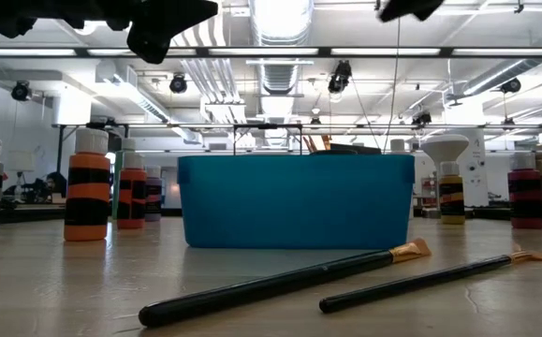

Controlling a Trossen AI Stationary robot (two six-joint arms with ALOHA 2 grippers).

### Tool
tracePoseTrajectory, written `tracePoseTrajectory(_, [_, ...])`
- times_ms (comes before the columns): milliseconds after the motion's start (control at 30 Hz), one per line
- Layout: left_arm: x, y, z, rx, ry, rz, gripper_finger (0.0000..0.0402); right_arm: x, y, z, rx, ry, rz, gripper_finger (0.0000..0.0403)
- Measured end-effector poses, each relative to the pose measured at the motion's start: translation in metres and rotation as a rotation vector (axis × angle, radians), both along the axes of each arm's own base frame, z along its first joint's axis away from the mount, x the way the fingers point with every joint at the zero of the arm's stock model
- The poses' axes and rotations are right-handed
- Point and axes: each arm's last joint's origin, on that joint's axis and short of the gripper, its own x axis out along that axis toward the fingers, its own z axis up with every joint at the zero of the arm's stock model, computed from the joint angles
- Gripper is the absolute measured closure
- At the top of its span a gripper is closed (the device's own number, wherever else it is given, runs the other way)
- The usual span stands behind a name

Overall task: Pick & Place Paint Supplies
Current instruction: Put the gold paint brush into the green cup

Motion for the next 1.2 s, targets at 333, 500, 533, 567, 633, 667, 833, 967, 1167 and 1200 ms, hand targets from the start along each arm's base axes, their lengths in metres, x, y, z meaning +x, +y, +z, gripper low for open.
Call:
tracePoseTrajectory(333, [0.000,0.000,0.000,-0.040,0.006,-0.001,0.0177,0.009,0.082,-0.043,-0.068,0.384,0.085,0.0370])
tracePoseTrajectory(500, [0.000,0.000,-0.001,-0.062,0.016,-0.001,0.0177,0.020,0.103,-0.068,-0.007,0.533,0.159,0.0345])
tracePoseTrajectory(533, [0.000,0.000,-0.001,-0.062,0.016,-0.001,0.0177,0.022,0.106,-0.074,-0.004,0.563,0.175,0.0338])
tracePoseTrajectory(567, [0.000,0.000,-0.002,-0.061,0.018,-0.001,0.0177,0.024,0.108,-0.081,-0.008,0.590,0.189,0.0331])
tracePoseTrajectory(633, [0.000,0.000,-0.002,-0.060,0.020,-0.001,0.0177,0.027,0.110,-0.093,-0.019,0.636,0.217,0.0315])
tracePoseTrajectory(667, [0.000,0.000,-0.002,-0.060,0.022,-0.001,0.0177,0.029,0.110,-0.098,-0.030,0.652,0.222,0.0307])
tracePoseTrajectory(833, [0.000,0.000,-0.004,-0.052,0.036,0.000,0.0177,0.035,0.107,-0.115,-0.023,0.684,0.210,0.0263])
tracePoseTrajectory(967, [0.000,0.000,-0.004,-0.049,0.037,0.000,0.0177,0.040,0.104,-0.118,-0.007,0.656,0.231,0.0229])
tracePoseTrajectory(1167, [0.000,0.000,-0.003,-0.048,0.037,0.000,0.0177,0.044,0.091,-0.127,-0.010,0.683,0.266,0.0205])
tracePoseTrajectory(1200, [0.000,0.000,-0.003,-0.048,0.036,0.000,0.0177,0.045,0.088,-0.131,-0.006,0.682,0.271,0.0205])
